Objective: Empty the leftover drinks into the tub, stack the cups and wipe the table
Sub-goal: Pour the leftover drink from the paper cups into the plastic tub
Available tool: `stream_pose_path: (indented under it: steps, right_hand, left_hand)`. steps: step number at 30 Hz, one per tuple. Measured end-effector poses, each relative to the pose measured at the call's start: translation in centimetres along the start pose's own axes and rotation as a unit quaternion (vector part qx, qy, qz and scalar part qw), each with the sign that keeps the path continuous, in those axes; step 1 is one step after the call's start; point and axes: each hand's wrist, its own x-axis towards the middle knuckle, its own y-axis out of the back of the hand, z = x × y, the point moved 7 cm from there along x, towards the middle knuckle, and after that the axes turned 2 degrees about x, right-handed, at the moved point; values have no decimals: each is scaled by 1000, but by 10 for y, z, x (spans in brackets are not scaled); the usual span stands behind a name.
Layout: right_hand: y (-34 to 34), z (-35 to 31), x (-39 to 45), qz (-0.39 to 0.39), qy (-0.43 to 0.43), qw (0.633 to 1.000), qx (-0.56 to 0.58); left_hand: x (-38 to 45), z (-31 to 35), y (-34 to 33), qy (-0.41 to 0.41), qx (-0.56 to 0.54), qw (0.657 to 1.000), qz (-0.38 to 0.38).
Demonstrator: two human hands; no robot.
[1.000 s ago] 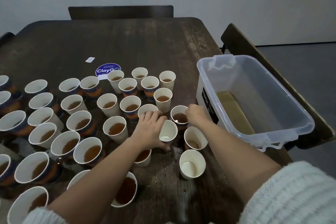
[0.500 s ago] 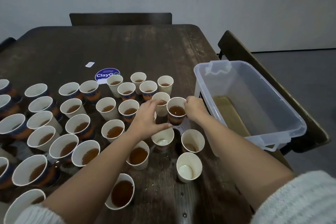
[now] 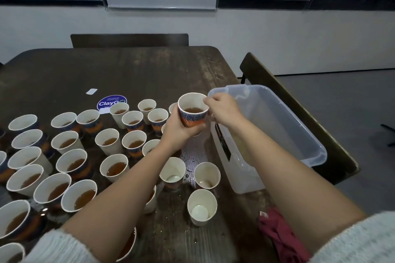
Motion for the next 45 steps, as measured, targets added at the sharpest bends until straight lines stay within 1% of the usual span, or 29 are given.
stream_pose_path:
  steps: [1,3,5,7,9,13,15,17,19,21,23,25,27,31,37,45]
  right_hand:
    - [5,3,-3,-9,-21,998,56]
    - [9,15,-10,-64,-81,982,160]
    - [9,29,-16,-140,-135,953,233]
    - [9,41,-20,-188,-168,920,300]
    - [14,49,-20,-194,-172,901,348]
    - [33,64,-16,-151,-163,903,367]
    - [44,72,-15,-127,-154,911,361]
    - [55,81,-12,-93,-138,929,330]
    - [64,90,-9,-55,-122,945,300]
    - [71,103,-3,-15,-113,957,266]
    - [75,119,5,30,-110,968,225]
    - [77,129,8,67,-104,975,183]
    - [78,136,9,89,-105,979,153]
    - [78,149,14,107,-91,985,100]
    - [84,158,20,146,-79,985,47]
    - [84,162,20,167,-78,983,11]
  left_hand:
    - [2,6,-1,-8,-2,1000,4]
    - [6,15,-7,-23,-9,1000,10]
    - [12,23,-15,-34,-18,999,6]
    - [18,28,-27,-40,-16,999,-5]
    - [23,29,-41,-37,-21,999,-22]
    - [31,27,-70,-34,-39,996,-67]
    - [34,26,-85,-37,-21,993,-106]
    - [37,20,-95,-44,46,989,-130]
    - [37,8,-98,-38,138,981,-127]
    - [32,-4,-97,0,217,970,-111]
    - [24,-15,-101,30,255,959,-119]
    - [18,-22,-104,34,259,956,-132]
    - [16,-26,-104,32,247,960,-129]
    - [14,-29,-107,28,229,966,-116]
    - [13,-31,-109,29,217,970,-111]
    - [10,-31,-110,35,201,973,-104]
